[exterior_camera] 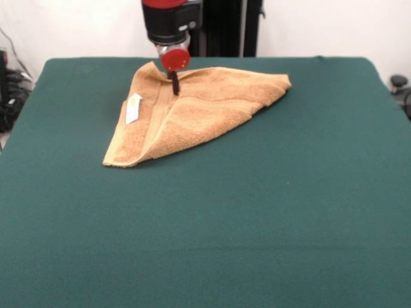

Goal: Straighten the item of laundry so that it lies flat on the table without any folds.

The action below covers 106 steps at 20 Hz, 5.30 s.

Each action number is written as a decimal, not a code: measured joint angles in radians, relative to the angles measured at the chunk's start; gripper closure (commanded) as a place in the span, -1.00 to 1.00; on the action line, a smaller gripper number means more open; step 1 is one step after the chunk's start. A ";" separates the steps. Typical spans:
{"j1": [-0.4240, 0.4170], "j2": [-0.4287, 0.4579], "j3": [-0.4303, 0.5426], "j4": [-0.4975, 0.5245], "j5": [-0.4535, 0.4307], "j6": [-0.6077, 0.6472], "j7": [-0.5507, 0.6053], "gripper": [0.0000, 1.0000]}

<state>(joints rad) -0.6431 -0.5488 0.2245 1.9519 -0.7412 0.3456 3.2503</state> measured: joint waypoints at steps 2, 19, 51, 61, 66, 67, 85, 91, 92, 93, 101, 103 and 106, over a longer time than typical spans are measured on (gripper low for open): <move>0.000 -0.012 0.013 -0.009 0.016 0.014 0.000 -1.00; 0.000 -0.064 0.039 -0.072 0.073 0.053 0.000 -1.00; -0.052 0.036 0.075 -0.116 0.075 0.026 0.000 -1.00; -0.062 0.049 0.064 -0.108 0.044 -0.139 0.000 -1.00; -0.045 0.043 0.031 -0.082 0.001 -0.254 0.000 -1.00; -0.046 0.043 0.027 -0.076 -0.010 -0.281 0.000 -1.00; -0.059 0.095 0.063 -0.093 -0.118 -0.669 0.000 -1.00; -0.056 0.109 0.078 -0.103 -0.118 -0.671 0.000 -1.00; -0.055 0.110 0.078 -0.105 -0.118 -0.671 0.000 -1.00; -0.054 0.111 0.078 -0.106 -0.118 -0.671 0.000 -1.00; -0.068 0.130 0.094 -0.120 -0.125 -0.671 0.000 -1.00; -0.092 0.136 0.120 -0.120 -0.138 -0.670 0.000 -1.00; -0.124 0.146 0.153 -0.120 -0.153 -0.674 0.000 -1.00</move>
<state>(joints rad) -0.7674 -0.4023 0.3771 1.8318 -0.8946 -0.3284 3.2501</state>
